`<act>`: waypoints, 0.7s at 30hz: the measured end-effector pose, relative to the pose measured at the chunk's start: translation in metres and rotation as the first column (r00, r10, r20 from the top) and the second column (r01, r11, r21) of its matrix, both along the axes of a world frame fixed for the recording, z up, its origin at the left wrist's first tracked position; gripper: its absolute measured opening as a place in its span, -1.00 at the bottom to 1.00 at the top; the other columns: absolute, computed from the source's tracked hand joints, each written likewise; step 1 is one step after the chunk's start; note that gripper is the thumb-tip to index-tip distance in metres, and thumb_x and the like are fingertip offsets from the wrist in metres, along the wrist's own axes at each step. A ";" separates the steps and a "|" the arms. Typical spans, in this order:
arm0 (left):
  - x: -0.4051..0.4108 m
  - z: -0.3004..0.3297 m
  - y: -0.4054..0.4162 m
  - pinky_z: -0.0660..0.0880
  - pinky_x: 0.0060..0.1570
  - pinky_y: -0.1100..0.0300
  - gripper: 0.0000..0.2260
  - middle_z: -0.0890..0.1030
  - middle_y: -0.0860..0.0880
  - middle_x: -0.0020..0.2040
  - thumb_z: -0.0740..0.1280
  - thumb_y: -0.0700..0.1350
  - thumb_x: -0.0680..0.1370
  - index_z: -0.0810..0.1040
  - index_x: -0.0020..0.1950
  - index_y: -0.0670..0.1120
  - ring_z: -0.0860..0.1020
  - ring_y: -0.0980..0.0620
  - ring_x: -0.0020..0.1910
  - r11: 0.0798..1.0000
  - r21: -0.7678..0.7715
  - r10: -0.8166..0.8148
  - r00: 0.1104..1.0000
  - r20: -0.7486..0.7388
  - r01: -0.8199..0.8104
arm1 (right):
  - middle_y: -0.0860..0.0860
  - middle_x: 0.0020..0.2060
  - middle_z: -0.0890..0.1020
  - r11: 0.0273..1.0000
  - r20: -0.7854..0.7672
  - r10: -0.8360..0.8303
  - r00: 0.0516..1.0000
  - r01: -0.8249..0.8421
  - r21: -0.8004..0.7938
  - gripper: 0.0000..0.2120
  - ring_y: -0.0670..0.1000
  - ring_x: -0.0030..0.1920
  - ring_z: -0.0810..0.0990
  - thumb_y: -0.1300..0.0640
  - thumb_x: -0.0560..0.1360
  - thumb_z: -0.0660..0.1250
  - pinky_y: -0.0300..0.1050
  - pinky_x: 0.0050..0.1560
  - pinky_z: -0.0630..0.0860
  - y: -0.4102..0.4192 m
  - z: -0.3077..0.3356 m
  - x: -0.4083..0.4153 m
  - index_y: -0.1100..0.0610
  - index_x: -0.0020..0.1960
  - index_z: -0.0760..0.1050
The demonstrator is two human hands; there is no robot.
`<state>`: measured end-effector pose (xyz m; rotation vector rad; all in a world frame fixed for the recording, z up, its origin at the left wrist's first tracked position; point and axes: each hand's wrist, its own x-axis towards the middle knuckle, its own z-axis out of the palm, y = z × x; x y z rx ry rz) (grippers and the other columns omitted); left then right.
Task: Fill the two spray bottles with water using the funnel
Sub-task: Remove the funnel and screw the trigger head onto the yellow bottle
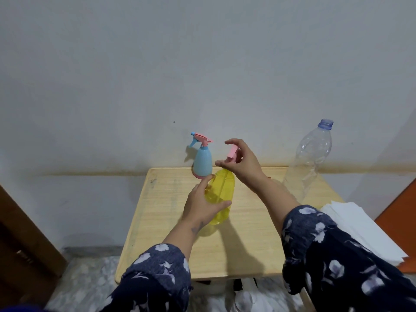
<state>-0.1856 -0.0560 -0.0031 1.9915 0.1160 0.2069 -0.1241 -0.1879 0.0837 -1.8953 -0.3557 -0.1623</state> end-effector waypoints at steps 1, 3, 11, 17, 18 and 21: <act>-0.001 -0.001 0.000 0.47 0.17 0.08 -0.30 0.50 0.10 0.20 0.59 0.10 0.27 0.35 0.33 0.26 0.47 0.09 0.20 1.000 0.004 0.002 1.000 0.002 -0.002 | 0.00 -0.28 0.49 1.000 0.003 0.015 1.000 -0.015 -0.024 -0.49 -0.01 -0.22 0.50 0.07 0.36 0.52 -0.03 -0.05 0.55 0.000 0.000 -0.002 -0.14 0.23 0.43; -0.003 -0.002 0.001 0.47 0.17 0.07 -0.29 0.51 0.09 0.20 0.59 0.10 0.27 0.34 0.34 0.29 0.47 0.09 0.20 1.000 0.003 0.022 1.000 0.000 -0.022 | 0.03 -0.16 0.55 0.993 -0.062 0.095 0.994 -0.098 -0.061 -0.46 0.04 -0.09 0.57 0.10 0.44 0.43 -0.06 0.04 0.55 -0.002 0.002 -0.003 -0.20 0.34 0.36; -0.009 -0.001 -0.006 0.45 0.10 0.13 -0.28 0.49 0.07 0.18 0.57 0.10 0.29 0.33 0.37 0.26 0.47 0.07 0.19 0.997 0.053 0.059 0.998 0.011 -0.059 | 0.05 -0.13 0.55 0.995 0.016 -0.052 0.999 0.053 -0.081 -0.55 0.02 -0.18 0.51 0.12 0.35 0.50 0.05 -0.04 0.53 0.005 -0.005 -0.012 -0.12 0.16 0.43; -0.009 -0.004 -0.009 0.48 0.09 0.08 -0.28 0.51 0.07 0.19 0.56 0.14 0.28 0.32 0.37 0.28 0.46 0.06 0.22 0.996 0.019 0.084 0.996 -0.005 -0.084 | 0.12 -0.09 0.59 0.992 -0.175 0.117 0.978 -0.108 0.060 -0.40 0.08 -0.08 0.55 0.34 0.48 0.28 0.00 0.14 0.54 0.002 0.005 -0.016 -0.18 0.38 0.35; -0.010 -0.004 -0.011 0.48 0.11 0.07 -0.27 0.50 0.07 0.20 0.56 0.14 0.28 0.31 0.37 0.28 0.46 0.06 0.23 0.996 0.019 0.090 0.996 -0.008 -0.090 | 0.15 -0.11 0.60 0.995 -0.152 0.096 0.984 -0.091 0.039 -0.40 0.03 -0.10 0.56 0.35 0.46 0.32 -0.02 0.13 0.54 0.001 0.005 -0.016 -0.16 0.37 0.37; -0.012 -0.003 -0.018 0.48 0.08 0.10 -0.29 0.50 0.09 0.19 0.55 0.14 0.29 0.32 0.36 0.27 0.46 0.07 0.20 0.995 0.045 0.093 0.996 0.002 -0.093 | 0.06 -0.17 0.57 0.993 0.012 -0.070 0.997 0.071 -0.094 -0.54 0.04 -0.19 0.54 0.18 0.36 0.49 0.01 -0.04 0.53 0.001 -0.001 -0.018 -0.11 0.19 0.46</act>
